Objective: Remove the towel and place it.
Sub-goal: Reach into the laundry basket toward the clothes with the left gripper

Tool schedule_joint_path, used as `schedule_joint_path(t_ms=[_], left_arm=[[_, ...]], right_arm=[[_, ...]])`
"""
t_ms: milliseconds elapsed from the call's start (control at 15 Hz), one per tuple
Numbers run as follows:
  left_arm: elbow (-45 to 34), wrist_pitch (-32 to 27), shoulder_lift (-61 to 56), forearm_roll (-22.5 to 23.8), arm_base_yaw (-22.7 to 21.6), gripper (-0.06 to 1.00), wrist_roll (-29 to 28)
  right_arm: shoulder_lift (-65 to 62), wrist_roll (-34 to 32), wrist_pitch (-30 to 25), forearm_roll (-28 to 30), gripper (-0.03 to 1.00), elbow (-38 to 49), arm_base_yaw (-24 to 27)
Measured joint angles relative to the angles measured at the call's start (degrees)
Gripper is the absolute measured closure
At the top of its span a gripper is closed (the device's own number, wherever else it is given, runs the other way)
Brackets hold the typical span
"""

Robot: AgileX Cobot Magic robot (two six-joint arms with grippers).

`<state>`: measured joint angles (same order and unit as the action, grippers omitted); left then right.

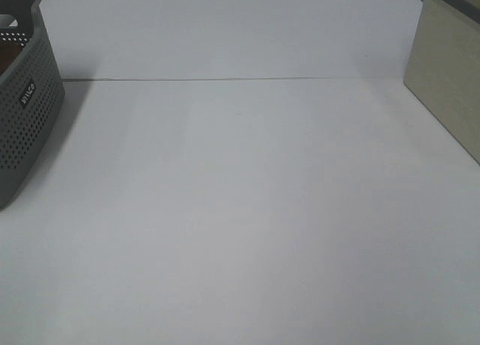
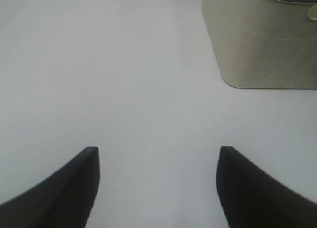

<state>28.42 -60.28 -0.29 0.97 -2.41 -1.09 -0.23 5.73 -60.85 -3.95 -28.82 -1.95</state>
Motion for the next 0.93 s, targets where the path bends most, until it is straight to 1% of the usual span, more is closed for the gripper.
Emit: schedule_joint_path(t_ms=[133,200,333,467,600,667,800,867,933], left_arm=[[0.0,0.0,0.0,0.0,0.0,-0.04,1.1],[1.3,-0.3,2.2,0.2,0.0,-0.04,6.5],[6.5,-1.0,10.8,1.0,0.0,-0.04,15.8],[14.6,-1.0,21.7,3.6,0.0,-0.04,24.4],[23.0,-0.8,35.0,7.4,0.0,-0.04,31.9],[25.3,-0.8,37.9,8.3,0.0,-0.04,33.2],[34.8,-1.4,51.8,10.7,0.0,-0.04,37.9],[44.6,-1.7,65.7,12.5,0.0,-0.04,41.0],[49.1,-1.7,71.9,13.9,0.0,-0.04,42.2]], right_arm=[[0.0,0.0,0.0,0.0,0.31,0.0,0.0],[0.0,0.0,0.0,0.0,0.31,0.0,0.0],[0.0,0.0,0.0,0.0,0.31,0.0,0.0],[0.0,0.0,0.0,0.0,0.31,0.0,0.0],[0.0,0.0,0.0,0.0,0.31,0.0,0.0],[0.0,0.0,0.0,0.0,0.31,0.0,0.0],[0.0,0.0,0.0,0.0,0.31,0.0,0.0],[0.0,0.0,0.0,0.0,0.31,0.0,0.0],[0.0,0.0,0.0,0.0,0.31,0.0,0.0]])
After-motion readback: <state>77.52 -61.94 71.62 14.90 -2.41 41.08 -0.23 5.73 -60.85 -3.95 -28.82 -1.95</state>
